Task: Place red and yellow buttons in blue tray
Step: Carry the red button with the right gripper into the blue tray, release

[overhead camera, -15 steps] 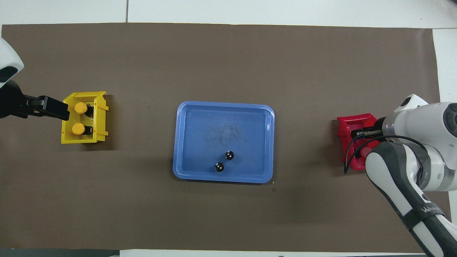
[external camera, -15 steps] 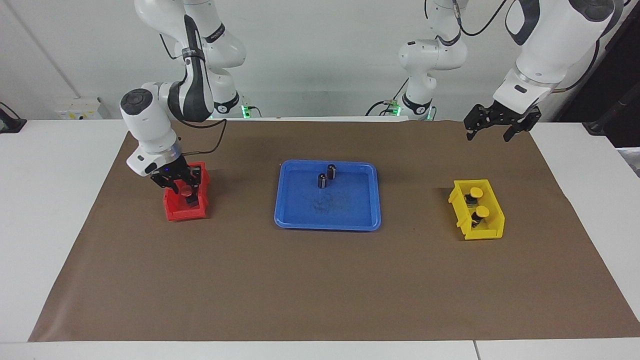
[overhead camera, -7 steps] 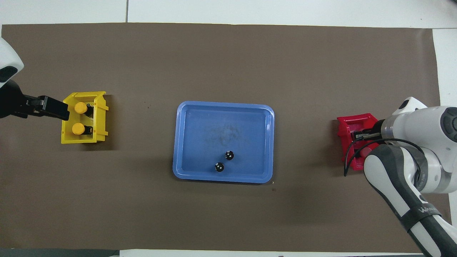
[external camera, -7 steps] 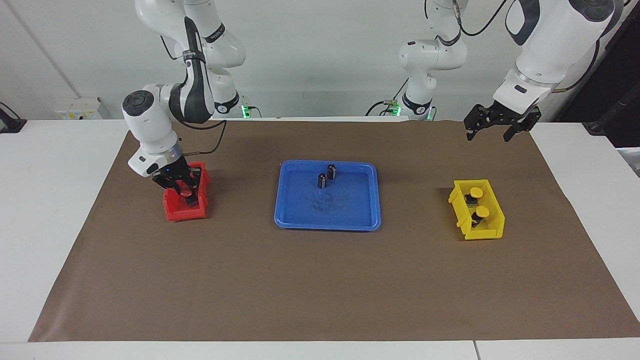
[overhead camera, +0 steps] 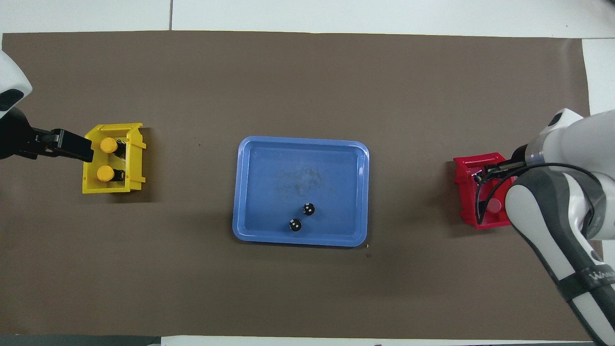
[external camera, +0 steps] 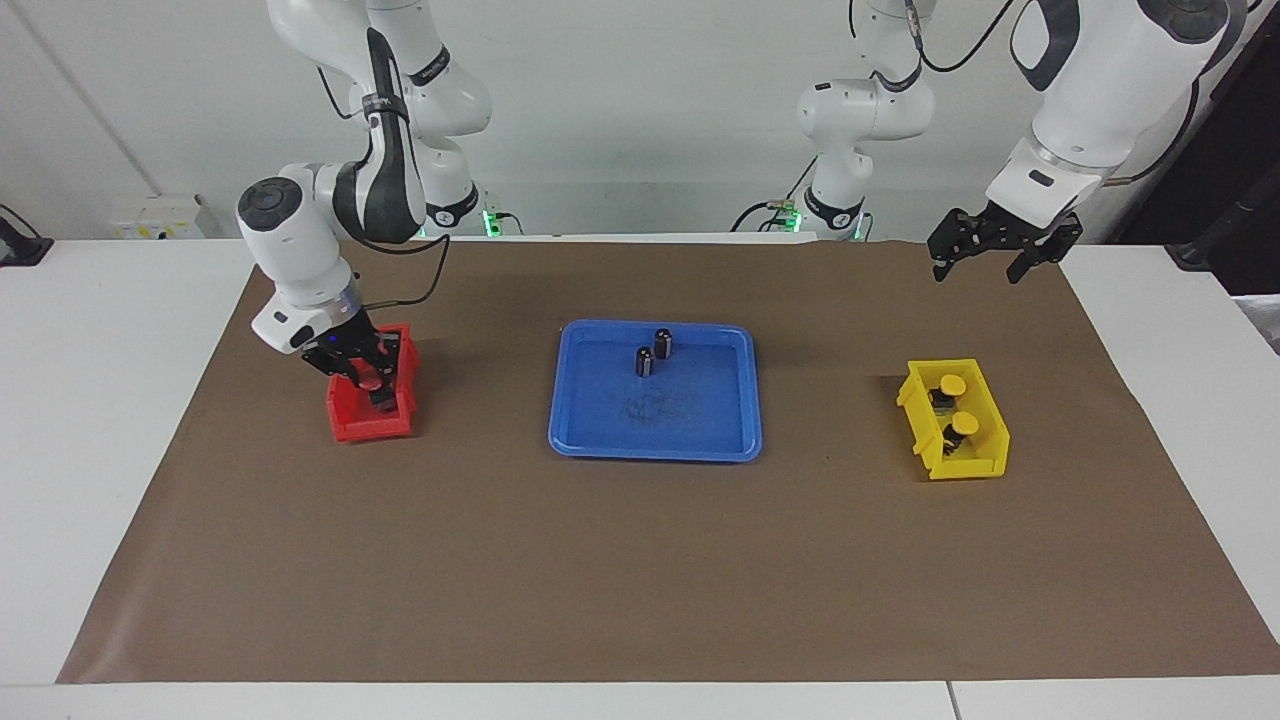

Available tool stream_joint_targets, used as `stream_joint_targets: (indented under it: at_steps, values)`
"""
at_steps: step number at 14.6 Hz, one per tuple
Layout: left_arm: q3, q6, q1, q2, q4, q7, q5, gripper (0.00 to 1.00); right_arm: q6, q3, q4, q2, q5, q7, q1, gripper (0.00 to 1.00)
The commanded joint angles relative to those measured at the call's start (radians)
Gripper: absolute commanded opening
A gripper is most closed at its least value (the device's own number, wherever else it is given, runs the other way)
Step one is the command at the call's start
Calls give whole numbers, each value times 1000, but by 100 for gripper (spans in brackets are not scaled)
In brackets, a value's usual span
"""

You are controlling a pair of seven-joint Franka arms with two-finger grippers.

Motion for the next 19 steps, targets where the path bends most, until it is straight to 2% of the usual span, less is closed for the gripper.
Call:
stream_joint_targets:
  at_steps: [1, 2, 3, 5, 8, 10, 12, 13, 15, 17, 19]
  values:
    - [-1, -5, 5, -28, -28, 2, 13, 100, -241, 16, 337, 135, 10, 74, 67, 24]
    - [-1, -5, 6, -28, -28, 2, 13, 100, -279, 18, 408, 162, 10, 135, 110, 24]
    - [-1, -5, 6, -28, -28, 2, 13, 100, -283, 18, 430, 175, 12, 189, 153, 24]
    - [-1, -5, 6, -28, -28, 2, 13, 100, -229, 18, 434, 182, 23, 403, 258, 23]
    - [-1, -5, 6, -28, -28, 2, 13, 100, -156, 18, 444, 210, 41, 615, 384, 18]
    - [-1, -41, 6, -30, -30, 0, 13, 100, -116, 18, 498, 298, 35, 733, 459, 18]
    - [-1, -86, 6, -35, -28, 11, 13, 100, -109, 18, 623, 449, 20, 852, 550, 19]
    - [-1, -89, 5, -41, -40, -1, 13, 100, -97, 18, 659, 498, 18, 899, 585, 20]
    - [-1, -33, 3, -73, -118, 0, 22, 100, -16, 18, 615, 498, 18, 921, 595, 21]
    - [-1, 148, 8, -142, -274, -1, 22, 100, -5, 19, 560, 485, 20, 923, 613, 21]
    - [-1, 289, 76, -154, -362, 8, 22, 100, -7, 18, 535, 472, 20, 923, 623, 21]
